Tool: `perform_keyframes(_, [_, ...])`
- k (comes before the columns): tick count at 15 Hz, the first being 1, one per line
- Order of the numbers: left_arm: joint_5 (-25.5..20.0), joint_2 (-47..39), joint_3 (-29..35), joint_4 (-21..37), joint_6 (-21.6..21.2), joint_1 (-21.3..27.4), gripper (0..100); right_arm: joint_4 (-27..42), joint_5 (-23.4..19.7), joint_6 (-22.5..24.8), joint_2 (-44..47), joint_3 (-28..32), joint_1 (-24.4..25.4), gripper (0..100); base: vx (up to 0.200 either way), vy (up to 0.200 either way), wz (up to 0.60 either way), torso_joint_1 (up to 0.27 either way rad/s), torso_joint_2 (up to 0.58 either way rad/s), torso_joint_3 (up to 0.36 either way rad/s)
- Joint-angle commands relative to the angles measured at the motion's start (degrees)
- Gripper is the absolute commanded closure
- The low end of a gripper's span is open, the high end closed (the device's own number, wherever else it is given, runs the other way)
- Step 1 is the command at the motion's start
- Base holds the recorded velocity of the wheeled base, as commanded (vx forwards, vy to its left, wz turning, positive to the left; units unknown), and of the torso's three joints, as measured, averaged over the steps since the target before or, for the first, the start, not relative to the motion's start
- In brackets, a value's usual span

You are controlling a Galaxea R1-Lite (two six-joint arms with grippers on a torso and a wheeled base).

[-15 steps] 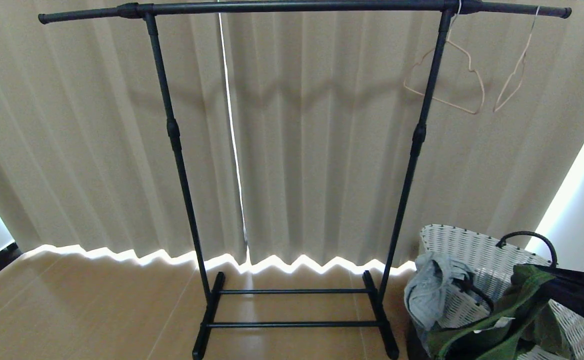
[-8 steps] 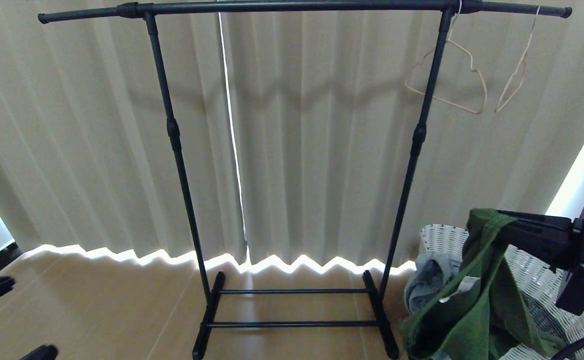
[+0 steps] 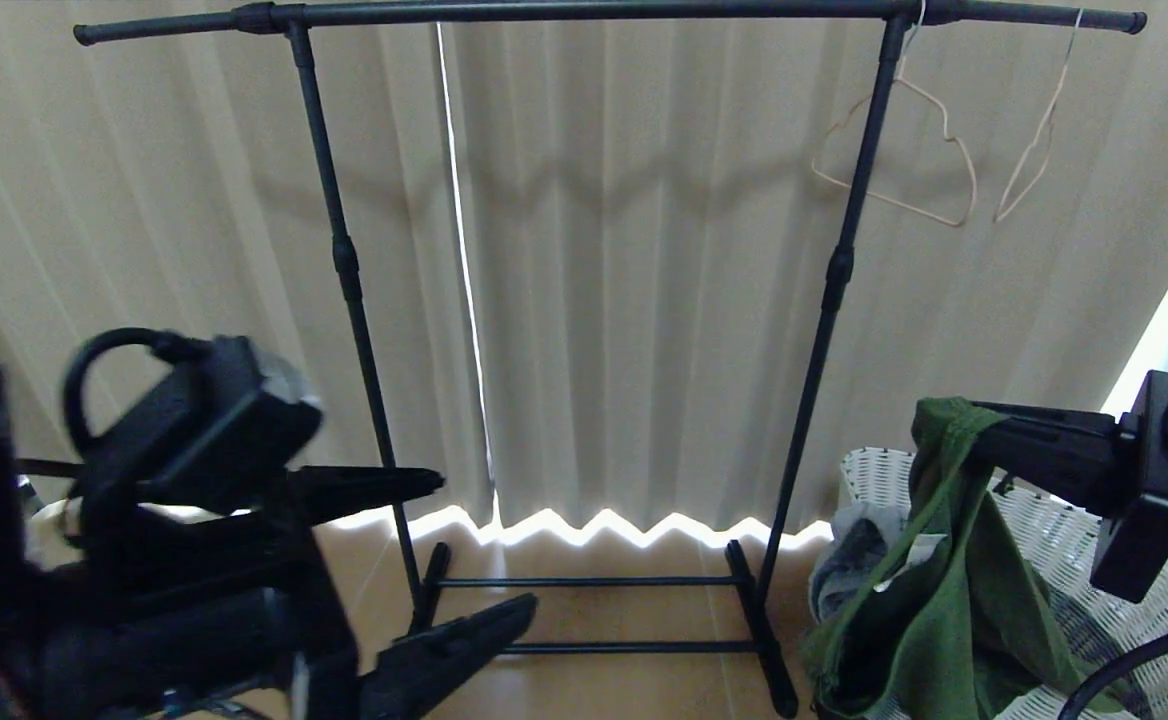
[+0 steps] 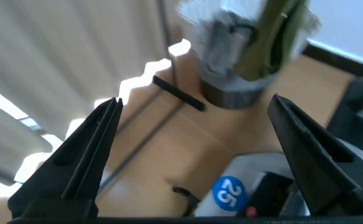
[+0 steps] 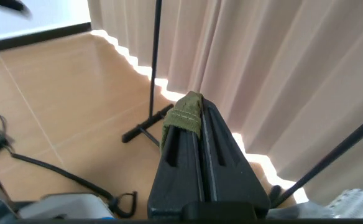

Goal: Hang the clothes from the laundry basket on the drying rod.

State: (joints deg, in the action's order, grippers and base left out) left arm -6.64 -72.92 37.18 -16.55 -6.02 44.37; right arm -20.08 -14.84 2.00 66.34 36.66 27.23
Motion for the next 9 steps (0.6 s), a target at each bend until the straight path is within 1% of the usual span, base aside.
perform_keyframes(1, [4.01, -16.64, 8.52, -4.1, 3.21, 10.91, 0, -0.14, -0.02, -0.07, 0.1, 0.52, 0.01, 100, 0.0, 0.0, 0.0, 0.0, 0.0, 0.0])
perform_keyframes(2, [5.94, -21.38, 11.69, -7.53, 5.76, 14.25, 0, -0.05, -0.02, -0.07, 0.1, 0.96, 0.01, 100, 0.0, 0.0, 0.0, 0.0, 0.0, 0.0])
perform_keyframes(4, [8.49, -30.17, 17.05, -12.45, 8.48, 17.33, 0, -0.14, -0.11, -0.15, -0.25, 1.49, 0.01, 100, 0.0, 0.0, 0.0, 0.0, 0.0, 0.0])
perform_keyframes(5, [8.67, -32.28, 18.19, -12.8, 8.57, 17.5, 0, -0.14, -0.11, -0.15, -0.34, 1.49, 0.01, 100, 0.0, 0.0, 0.0, 0.0, 0.0, 0.0])
perform_keyframes(6, [8.75, -36.41, 20.56, -12.98, 8.75, 17.5, 0, -0.14, -0.19, -0.15, -0.69, 1.66, 0.01, 100, 0.0, 0.0, 0.0, 0.0, 0.0, 0.0])
perform_keyframes(7, [8.84, -37.99, 21.71, -12.98, 9.45, 17.5, 0, -0.14, -0.19, -0.15, -0.77, 1.75, 0.01, 100, 0.0, 0.0, 0.0, 0.0, 0.0, 0.0])
perform_keyframes(8, [9.46, -40.02, 23.46, -12.98, 11.21, 17.5, 0, -0.14, -0.19, -0.24, -1.21, 1.93, 0.01, 100, 0.0, 0.0, 0.0, 0.0, 0.0, 0.0])
perform_keyframes(9, [11.13, -41.42, 24.87, -12.98, 12.88, 17.5, 0, -0.05, -0.19, -0.42, -1.48, 1.93, 0.01, 100, 0.0, 0.0, 0.0, 0.0, 0.0, 0.0])
